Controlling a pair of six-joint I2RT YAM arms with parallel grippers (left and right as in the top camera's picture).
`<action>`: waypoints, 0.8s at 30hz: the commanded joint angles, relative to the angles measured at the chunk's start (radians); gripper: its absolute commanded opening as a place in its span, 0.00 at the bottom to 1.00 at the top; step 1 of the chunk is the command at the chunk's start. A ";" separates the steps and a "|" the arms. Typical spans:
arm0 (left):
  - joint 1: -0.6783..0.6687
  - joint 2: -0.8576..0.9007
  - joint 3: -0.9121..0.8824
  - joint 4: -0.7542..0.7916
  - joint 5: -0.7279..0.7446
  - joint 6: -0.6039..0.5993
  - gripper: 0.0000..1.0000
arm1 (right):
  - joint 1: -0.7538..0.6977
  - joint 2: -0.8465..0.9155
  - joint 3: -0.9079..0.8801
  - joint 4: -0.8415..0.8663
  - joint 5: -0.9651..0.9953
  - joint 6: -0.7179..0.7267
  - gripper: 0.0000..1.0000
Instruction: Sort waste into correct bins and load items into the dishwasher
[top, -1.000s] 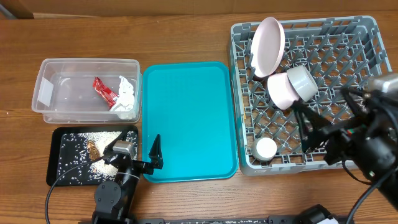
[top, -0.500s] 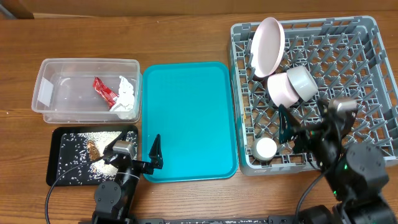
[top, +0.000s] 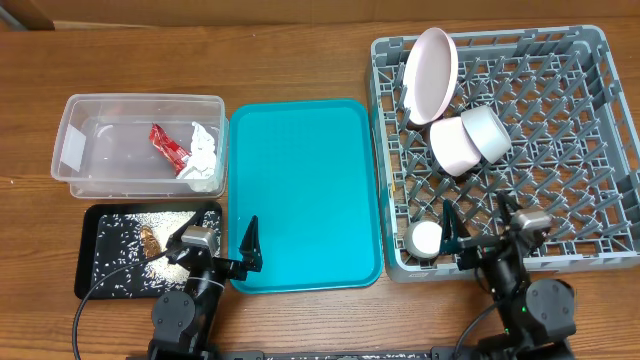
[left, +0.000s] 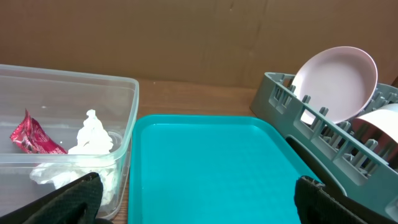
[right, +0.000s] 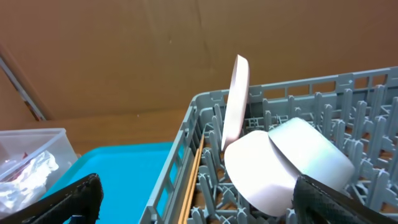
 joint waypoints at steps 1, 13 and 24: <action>0.006 -0.010 -0.005 0.000 -0.010 0.020 1.00 | -0.005 -0.095 -0.088 0.058 -0.002 0.003 1.00; 0.006 -0.010 -0.005 0.000 -0.010 0.020 1.00 | -0.005 -0.128 -0.201 0.232 0.002 0.003 1.00; 0.006 -0.010 -0.005 0.000 -0.010 0.020 1.00 | -0.002 -0.124 -0.201 0.109 0.002 0.003 1.00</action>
